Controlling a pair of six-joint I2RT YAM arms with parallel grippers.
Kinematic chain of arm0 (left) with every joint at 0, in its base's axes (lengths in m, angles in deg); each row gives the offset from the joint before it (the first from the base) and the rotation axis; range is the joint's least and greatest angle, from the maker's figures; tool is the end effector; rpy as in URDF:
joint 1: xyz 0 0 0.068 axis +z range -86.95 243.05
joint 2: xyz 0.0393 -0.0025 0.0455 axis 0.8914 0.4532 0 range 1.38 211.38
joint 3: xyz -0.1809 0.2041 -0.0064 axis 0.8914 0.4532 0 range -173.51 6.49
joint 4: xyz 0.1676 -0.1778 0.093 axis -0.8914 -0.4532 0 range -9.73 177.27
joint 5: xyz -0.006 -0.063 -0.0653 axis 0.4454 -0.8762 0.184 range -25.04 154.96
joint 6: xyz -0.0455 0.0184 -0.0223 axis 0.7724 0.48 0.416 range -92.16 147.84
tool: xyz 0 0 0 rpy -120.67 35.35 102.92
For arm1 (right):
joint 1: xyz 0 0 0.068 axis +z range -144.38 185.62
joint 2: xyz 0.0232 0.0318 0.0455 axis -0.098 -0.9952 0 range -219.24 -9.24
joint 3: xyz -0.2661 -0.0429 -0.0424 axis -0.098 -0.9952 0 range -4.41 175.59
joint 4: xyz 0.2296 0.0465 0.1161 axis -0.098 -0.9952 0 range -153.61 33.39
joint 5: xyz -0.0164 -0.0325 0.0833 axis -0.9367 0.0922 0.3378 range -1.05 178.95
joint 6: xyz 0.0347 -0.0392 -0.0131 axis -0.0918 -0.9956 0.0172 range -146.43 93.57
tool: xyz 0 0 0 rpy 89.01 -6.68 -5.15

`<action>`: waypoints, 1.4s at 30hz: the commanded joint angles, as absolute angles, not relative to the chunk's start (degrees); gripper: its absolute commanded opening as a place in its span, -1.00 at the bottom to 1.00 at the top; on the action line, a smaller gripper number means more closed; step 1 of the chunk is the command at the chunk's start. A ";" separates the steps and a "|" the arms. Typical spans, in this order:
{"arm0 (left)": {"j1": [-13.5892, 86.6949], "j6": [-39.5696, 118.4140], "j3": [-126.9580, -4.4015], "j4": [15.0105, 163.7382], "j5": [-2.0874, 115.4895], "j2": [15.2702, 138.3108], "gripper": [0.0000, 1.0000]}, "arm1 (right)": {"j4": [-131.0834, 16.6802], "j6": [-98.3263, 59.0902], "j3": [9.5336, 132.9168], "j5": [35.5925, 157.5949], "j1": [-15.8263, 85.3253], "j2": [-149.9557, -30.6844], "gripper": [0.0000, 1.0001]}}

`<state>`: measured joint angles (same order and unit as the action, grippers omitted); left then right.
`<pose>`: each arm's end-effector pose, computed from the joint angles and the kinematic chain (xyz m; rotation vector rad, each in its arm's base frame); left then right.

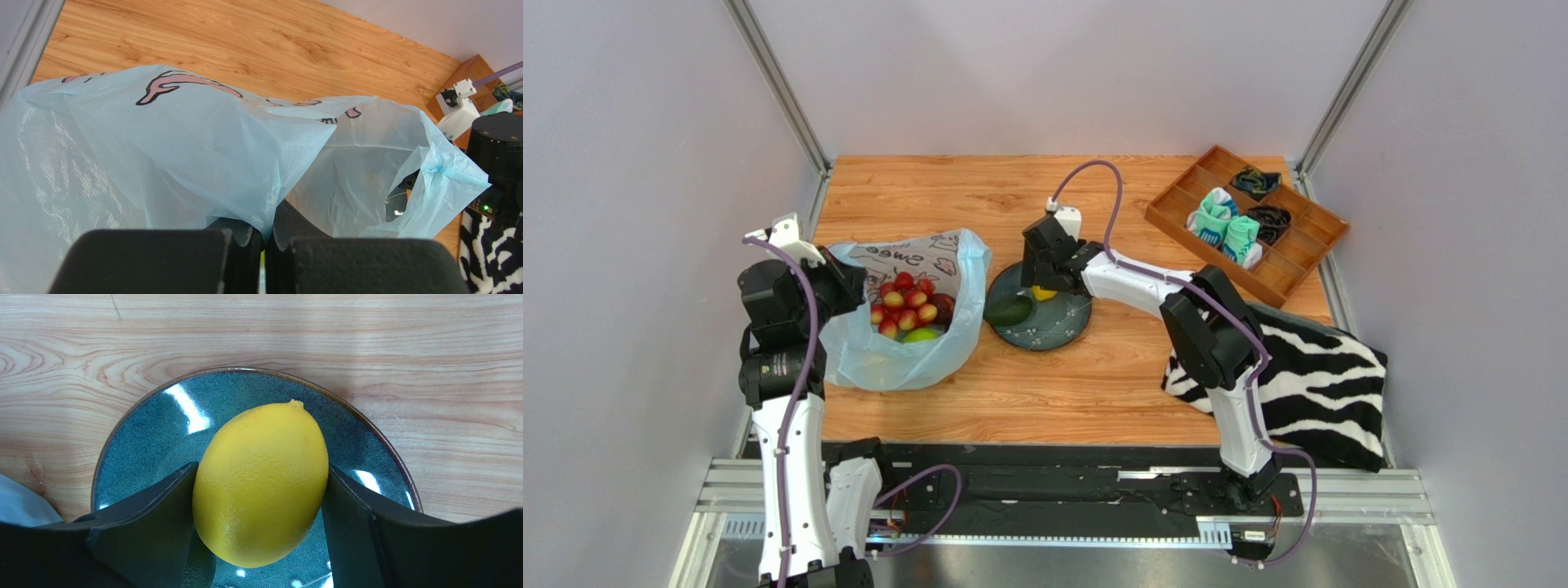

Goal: Place the fruits into the plastic bag

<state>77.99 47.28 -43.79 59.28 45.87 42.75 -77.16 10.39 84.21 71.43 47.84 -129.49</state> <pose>0.1541 0.0292 0.3500 -0.3419 1.8708 -0.3701 0.3473 0.3006 0.1789 0.0138 2.4385 0.2412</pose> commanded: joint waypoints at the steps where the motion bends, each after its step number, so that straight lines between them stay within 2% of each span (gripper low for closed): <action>1: 78.35 48.06 -43.34 61.17 44.84 42.61 -1.00 | -74.98 11.45 84.01 70.85 47.63 -128.77 0.34; 7: 78.43 48.15 -43.34 61.17 44.57 42.61 -1.00 | -74.36 10.83 83.22 71.20 47.64 -126.58 0.20; 25: 78.43 48.15 -43.34 61.34 44.48 42.69 -1.00 | -72.69 9.87 79.62 72.43 47.81 -120.34 0.18; 32: 78.43 48.15 -43.34 61.43 44.40 42.69 -1.00 | -71.64 7.94 78.12 71.64 50.44 -113.14 0.18; 42: 78.52 48.23 -43.26 61.34 44.48 42.61 -1.00 | -71.20 -0.67 78.74 61.98 60.19 -98.98 0.18</action>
<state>78.10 47.48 -43.68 59.55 45.50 42.75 -74.56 4.13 77.74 67.70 57.11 -104.98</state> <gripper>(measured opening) 0.008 0.675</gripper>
